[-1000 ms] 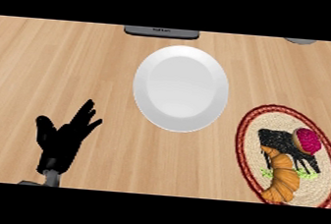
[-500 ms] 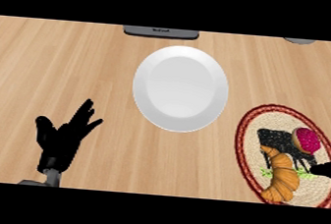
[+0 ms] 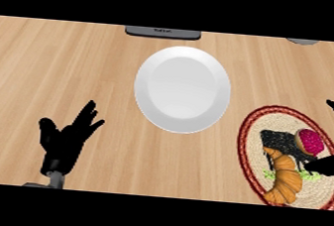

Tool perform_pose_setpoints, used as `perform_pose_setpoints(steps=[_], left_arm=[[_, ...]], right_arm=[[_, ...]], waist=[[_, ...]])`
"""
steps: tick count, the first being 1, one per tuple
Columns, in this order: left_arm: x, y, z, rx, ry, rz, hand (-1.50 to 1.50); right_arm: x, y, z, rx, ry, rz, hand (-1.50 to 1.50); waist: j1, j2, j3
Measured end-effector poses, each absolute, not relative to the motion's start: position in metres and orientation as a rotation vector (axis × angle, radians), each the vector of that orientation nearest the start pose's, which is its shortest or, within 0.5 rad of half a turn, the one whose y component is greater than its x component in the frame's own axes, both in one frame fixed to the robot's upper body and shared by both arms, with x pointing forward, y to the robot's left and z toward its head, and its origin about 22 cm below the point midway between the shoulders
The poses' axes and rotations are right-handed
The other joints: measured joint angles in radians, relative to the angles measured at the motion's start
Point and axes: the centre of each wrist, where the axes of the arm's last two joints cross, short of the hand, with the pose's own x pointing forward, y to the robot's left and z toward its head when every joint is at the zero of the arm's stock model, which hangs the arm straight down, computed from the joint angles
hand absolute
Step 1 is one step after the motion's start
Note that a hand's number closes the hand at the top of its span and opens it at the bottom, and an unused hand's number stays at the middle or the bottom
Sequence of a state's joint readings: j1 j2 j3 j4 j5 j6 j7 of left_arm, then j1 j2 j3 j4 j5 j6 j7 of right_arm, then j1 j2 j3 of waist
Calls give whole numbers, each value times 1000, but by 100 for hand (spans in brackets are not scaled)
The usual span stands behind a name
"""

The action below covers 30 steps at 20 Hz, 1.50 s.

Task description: Pick the cupcake from the placemat and place it in the plate

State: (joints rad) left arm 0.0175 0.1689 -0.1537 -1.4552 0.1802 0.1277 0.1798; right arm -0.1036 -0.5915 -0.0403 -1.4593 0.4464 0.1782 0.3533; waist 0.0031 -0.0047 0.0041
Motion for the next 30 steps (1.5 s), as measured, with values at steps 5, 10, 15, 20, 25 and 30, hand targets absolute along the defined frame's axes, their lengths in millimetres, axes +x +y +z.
perform_pose_setpoints(steps=[5,10,15,20,25,30], left_arm=[[231,239,-25,0,-1237,-3,0],[235,239,-26,6,-1234,-3,0],[238,241,-26,7,-1232,-8,0],[237,239,-23,-3,-1223,-10,0],[234,241,-27,-2,-1234,-12,0],[240,230,-24,-39,-1239,-55,0]], right_arm=[[270,-371,54,-814,-986,718,-150],[276,-370,36,-790,-960,746,150],[286,-368,29,-795,-942,860,150],[284,-365,19,-838,-969,895,150],[292,-321,16,-878,-1028,912,150],[299,-183,15,-796,-1190,959,150]], waist=[[0,1,-1],[1,0,-1],[2,1,0],[1,-1,-5],[0,-4,-4],[65,-3,-10]])
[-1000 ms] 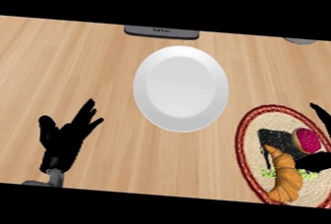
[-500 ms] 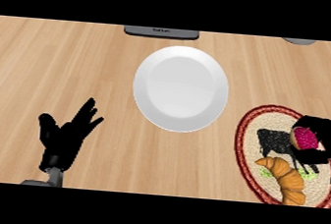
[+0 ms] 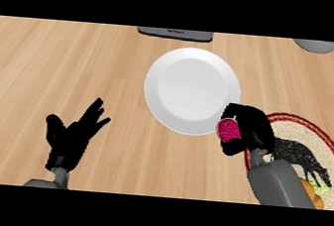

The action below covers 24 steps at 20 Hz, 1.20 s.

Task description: Pick the cupcake from the placemat and place it in the plate

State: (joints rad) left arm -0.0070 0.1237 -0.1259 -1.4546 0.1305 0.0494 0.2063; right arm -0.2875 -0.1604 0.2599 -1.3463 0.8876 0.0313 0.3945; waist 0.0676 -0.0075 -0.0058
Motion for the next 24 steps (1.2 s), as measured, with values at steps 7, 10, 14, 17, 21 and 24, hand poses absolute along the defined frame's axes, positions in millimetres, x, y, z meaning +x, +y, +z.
perform_pose_setpoints(steps=[7,10,14,17,21,24], left_arm=[[246,217,-24,-78,-1222,-97,0],[247,216,-24,-80,-1217,-102,0],[248,218,-23,-69,-1216,-104,0],[247,219,-23,-62,-1213,-101,0],[247,224,-21,-49,-1215,-90,0],[246,225,-21,-45,-1214,-80,0]], right_arm=[[290,-73,69,-905,-1492,830,150],[282,-47,87,-961,-1567,713,150],[274,-26,98,-1015,-1613,552,150],[271,-17,102,-1042,-1658,480,150],[271,-13,101,-1068,-1718,392,150],[276,-13,98,-1111,-1746,344,150]], waist=[[49,-5,2],[55,-5,3],[51,-2,4],[44,-1,6],[28,3,8],[18,6,8]])
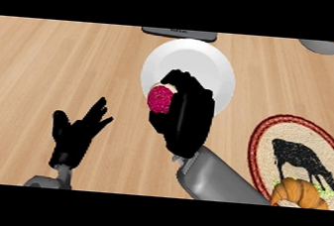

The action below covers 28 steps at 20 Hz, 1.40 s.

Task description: Pick the cupcake from the placemat and place it in the plate

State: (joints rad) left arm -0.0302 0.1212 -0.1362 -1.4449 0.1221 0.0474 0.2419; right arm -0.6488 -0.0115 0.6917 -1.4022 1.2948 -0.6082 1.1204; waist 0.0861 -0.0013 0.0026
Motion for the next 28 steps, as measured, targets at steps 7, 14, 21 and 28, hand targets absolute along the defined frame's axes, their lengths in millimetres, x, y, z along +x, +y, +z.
perform_pose_setpoints(steps=[7,14,21,28], left_arm=[[242,229,-22,-25,-1215,-46,0],[242,231,-23,-15,-1233,-37,0],[243,235,-21,-18,-1241,-39,0],[245,228,-20,-34,-1251,-50,0]], right_arm=[[300,-24,83,-1260,-1758,256,150],[334,-44,69,-1331,-1714,157,150],[370,-65,54,-1332,-1641,56,150],[386,-85,28,-1231,-1312,65,-150]], waist=[[-30,3,2],[-39,8,3],[-44,11,2],[-29,21,4]])
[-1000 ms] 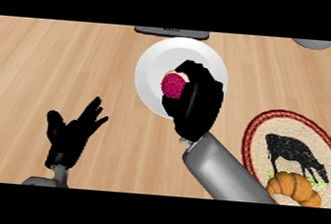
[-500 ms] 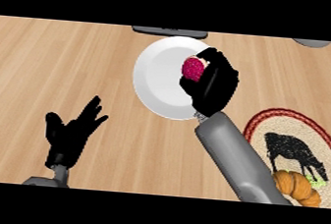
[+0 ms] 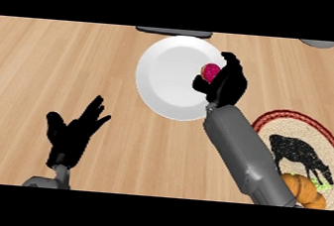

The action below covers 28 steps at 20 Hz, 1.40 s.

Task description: Pick the cupcake from the placemat and place it in the plate

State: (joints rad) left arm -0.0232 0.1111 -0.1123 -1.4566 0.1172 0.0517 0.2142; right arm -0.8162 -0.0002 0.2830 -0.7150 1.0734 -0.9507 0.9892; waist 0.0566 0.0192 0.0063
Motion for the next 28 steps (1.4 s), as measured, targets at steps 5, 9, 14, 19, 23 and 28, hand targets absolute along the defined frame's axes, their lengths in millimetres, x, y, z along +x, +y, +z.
perform_pose_setpoints(steps=[5,9,14,19,23,28], left_arm=[[248,230,-19,-38,-1248,-55,0],[247,229,-21,-35,-1260,-55,0],[247,227,-21,-23,-1243,-46,0],[246,235,-25,-12,-1240,-30,0],[239,236,-24,-17,-1239,-16,0],[235,238,-24,-5,-1226,-9,0]], right_arm=[[391,-93,22,-1113,-1330,73,-150],[392,-99,26,-1043,-1445,13,-150],[390,-105,30,-971,-1562,-114,-150],[379,-118,27,-858,-1596,-231,-150],[358,-130,15,-728,-1620,-238,-150],[323,-151,1,-595,-1646,-172,-150]], waist=[[4,3,1],[3,4,2],[-4,-1,3],[-26,-11,2],[-41,-18,-1],[-58,-23,-3]])
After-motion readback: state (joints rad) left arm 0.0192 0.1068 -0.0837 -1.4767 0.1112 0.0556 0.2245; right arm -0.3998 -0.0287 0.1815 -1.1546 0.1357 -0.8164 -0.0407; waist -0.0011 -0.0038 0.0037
